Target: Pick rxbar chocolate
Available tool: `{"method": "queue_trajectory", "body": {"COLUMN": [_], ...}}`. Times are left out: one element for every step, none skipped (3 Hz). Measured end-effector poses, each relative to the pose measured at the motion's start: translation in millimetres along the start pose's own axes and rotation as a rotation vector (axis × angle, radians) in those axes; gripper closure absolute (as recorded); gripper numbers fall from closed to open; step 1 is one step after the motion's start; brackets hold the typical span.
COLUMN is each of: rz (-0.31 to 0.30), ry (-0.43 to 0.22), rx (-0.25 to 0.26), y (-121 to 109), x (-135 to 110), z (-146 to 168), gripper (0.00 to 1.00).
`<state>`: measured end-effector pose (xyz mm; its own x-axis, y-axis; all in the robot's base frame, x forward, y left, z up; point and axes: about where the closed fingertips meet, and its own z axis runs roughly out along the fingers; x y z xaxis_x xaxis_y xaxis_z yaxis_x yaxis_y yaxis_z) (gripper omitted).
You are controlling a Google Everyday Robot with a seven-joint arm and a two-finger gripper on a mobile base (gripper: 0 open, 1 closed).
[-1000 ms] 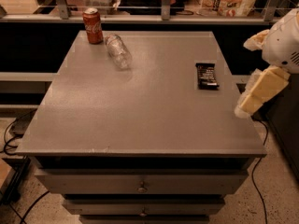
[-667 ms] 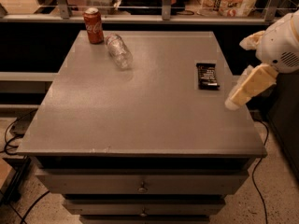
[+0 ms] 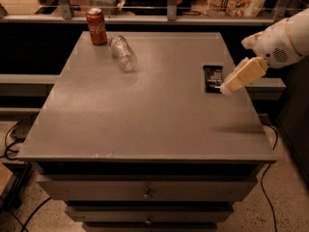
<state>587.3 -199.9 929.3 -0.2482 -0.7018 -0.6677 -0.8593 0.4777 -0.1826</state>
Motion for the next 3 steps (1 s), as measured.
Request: {"method": "queue_trajectory", "body": {"rz": [0.000,0.012,0.030], "ry": [0.000,-0.025,-0.076], "rx": [0.000,0.006,0.047], "y": [0,-5,-26], "x": [0,-1,0], "z": [0,6,28], "gripper": [0.00,0.00,0.00]}}
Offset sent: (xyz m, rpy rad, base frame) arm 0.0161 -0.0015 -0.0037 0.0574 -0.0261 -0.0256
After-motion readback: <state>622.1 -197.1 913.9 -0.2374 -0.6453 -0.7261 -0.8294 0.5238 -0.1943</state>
